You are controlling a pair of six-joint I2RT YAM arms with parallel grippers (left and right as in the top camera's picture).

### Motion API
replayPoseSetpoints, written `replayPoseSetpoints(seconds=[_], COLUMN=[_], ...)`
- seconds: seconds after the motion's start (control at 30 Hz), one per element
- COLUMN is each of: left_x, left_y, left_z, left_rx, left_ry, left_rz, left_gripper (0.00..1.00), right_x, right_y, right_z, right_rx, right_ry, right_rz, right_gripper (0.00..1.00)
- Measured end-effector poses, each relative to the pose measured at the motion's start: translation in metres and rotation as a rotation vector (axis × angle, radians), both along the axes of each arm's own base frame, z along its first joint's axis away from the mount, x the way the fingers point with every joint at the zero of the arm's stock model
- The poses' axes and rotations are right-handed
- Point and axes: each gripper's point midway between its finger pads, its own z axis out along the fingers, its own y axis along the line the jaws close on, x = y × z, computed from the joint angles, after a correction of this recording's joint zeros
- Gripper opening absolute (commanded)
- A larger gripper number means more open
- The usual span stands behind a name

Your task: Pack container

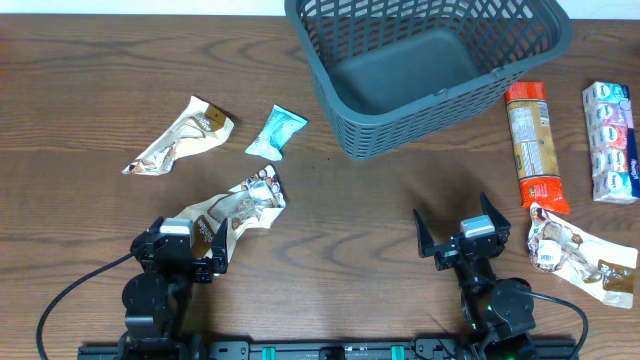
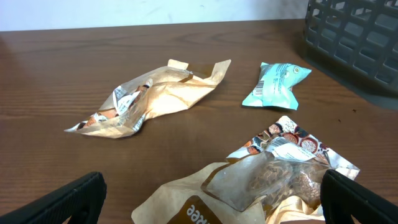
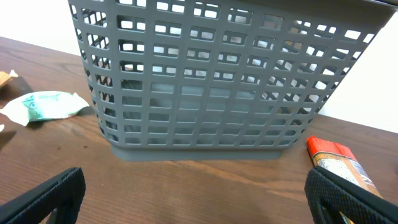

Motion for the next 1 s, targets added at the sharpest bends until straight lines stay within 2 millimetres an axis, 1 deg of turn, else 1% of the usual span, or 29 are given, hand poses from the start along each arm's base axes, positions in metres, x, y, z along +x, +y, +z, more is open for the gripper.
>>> replayPoseSetpoints(seconds=[0.7, 0.73, 1.0], left_x=[0.0000, 0.0000, 0.0000], left_y=[0.0000, 0.0000, 0.0000], left_z=[0.0000, 0.0001, 0.0000], left_rx=[0.000, 0.000, 0.000], left_ry=[0.000, 0.000, 0.000], left_rz=[0.000, 0.000, 0.000], left_gripper=[0.99, 0.98, 0.99], right_x=[0.0000, 0.0000, 0.0000], right_y=[0.0000, 0.0000, 0.0000], right_z=[0.0000, 0.0000, 0.0000], right_rx=[0.000, 0.000, 0.000], right_ry=[0.000, 0.000, 0.000], right_rz=[0.000, 0.000, 0.000], right_gripper=[0.99, 0.99, 0.99])
